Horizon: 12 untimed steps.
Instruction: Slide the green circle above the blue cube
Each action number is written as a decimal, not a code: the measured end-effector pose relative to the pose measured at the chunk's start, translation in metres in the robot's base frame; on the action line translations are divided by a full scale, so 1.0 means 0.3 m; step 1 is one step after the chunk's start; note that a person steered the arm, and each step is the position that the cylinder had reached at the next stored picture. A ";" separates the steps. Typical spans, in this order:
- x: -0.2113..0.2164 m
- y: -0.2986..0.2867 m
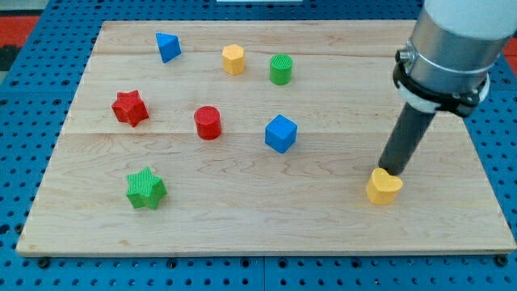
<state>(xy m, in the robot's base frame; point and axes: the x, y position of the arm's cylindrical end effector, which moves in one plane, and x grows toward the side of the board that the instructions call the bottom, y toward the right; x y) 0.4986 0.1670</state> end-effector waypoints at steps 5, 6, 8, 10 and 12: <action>-0.269 -0.534; -0.368 -0.537; -0.128 -0.568; -0.098 -0.378; -0.011 -0.212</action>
<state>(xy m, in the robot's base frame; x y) 0.4954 0.1035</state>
